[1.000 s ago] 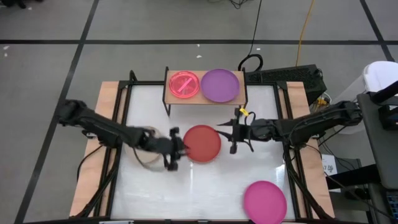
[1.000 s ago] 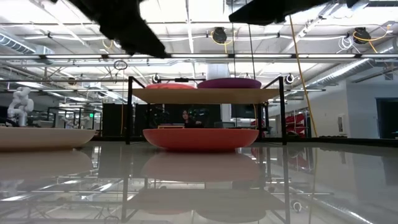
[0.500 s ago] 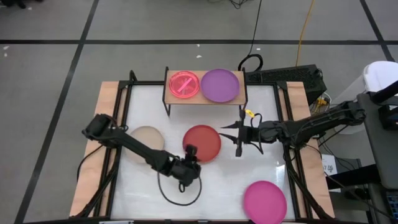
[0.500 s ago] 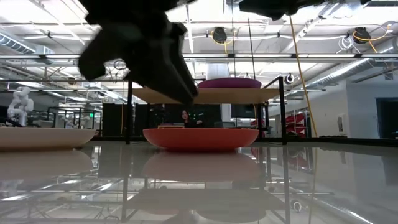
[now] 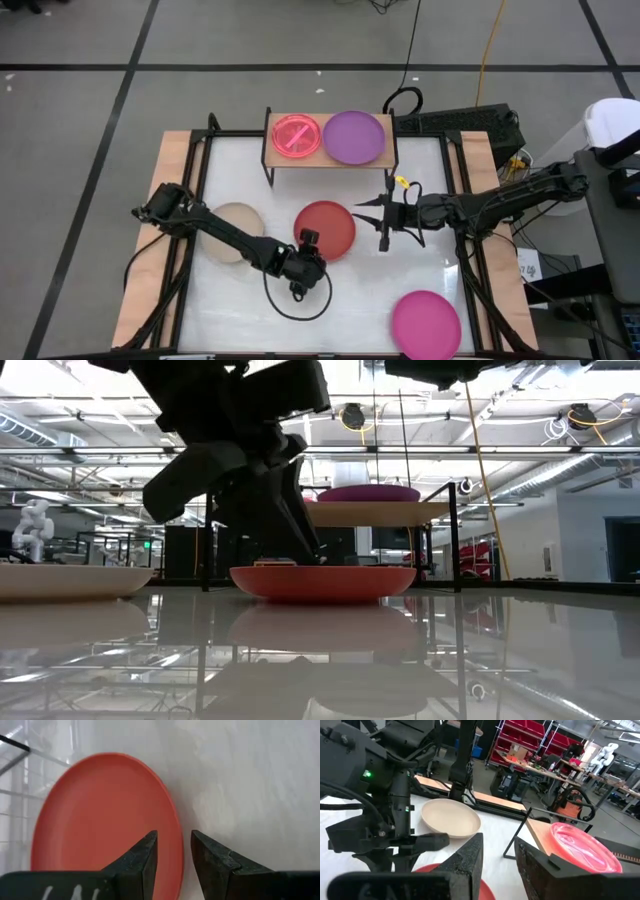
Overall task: Place and stack plates onto a shelf
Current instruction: Stack the big orange plate on top of the big purple plate on the shelf
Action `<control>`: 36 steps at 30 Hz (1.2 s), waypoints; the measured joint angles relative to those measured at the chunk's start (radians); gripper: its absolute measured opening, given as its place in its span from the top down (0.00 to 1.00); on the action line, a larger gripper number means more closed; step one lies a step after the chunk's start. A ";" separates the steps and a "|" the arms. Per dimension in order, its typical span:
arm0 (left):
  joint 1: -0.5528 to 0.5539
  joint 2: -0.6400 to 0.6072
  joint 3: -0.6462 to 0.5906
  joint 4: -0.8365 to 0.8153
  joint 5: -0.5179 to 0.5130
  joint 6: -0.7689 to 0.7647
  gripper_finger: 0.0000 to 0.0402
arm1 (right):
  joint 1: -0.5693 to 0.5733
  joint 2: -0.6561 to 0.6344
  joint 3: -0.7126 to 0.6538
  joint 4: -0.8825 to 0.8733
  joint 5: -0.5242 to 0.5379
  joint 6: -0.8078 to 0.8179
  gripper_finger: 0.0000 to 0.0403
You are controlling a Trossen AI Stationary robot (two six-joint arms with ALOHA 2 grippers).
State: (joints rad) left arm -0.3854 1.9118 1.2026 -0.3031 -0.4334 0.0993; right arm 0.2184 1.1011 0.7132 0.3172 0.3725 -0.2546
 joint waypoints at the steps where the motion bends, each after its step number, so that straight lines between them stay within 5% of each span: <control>1: 0.005 0.000 0.000 0.000 0.022 -0.006 0.69 | 0.000 0.000 0.000 0.000 0.000 0.000 0.77; 13: 0.046 0.070 -0.001 -0.003 0.071 -0.029 0.70 | 0.000 0.001 0.000 0.008 -0.002 0.006 0.77; 24: 0.045 0.070 0.001 -0.004 0.055 -0.001 0.97 | 0.000 0.001 0.001 0.012 -0.003 0.005 0.77; 29: 0.023 0.008 -0.001 -0.024 -0.006 0.043 0.97 | 0.012 -0.024 0.001 0.040 -0.005 0.004 0.77; 36: 0.009 -0.150 -0.002 -0.038 -0.222 0.193 0.97 | 0.119 -0.168 0.001 0.143 -0.036 0.006 0.77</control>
State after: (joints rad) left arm -0.3760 1.7618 1.2007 -0.3407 -0.6551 0.2926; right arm 0.3377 0.9331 0.7139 0.4598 0.3368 -0.2486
